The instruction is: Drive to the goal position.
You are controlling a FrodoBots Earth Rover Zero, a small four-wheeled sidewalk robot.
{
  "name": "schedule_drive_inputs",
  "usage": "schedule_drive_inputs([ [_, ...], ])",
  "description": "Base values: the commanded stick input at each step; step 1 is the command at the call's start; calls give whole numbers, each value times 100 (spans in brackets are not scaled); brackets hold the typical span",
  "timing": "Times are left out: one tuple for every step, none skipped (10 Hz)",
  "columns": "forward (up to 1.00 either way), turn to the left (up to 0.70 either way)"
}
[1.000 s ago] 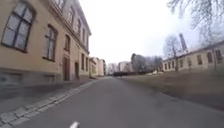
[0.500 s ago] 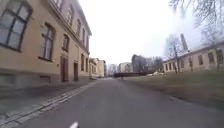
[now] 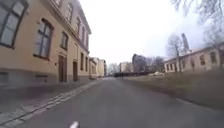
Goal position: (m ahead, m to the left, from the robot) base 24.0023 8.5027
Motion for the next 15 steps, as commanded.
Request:
schedule_drive_inputs([
  [100, 0],
  [100, 0],
  [100, 0],
  [100, 0],
  [100, 0],
  [100, 0],
  [100, 0],
  [100, 0],
  [100, 0],
  [100, 0],
  [100, 0],
  [100, 0],
  [100, 0],
  [100, 0],
  [100, 0],
])
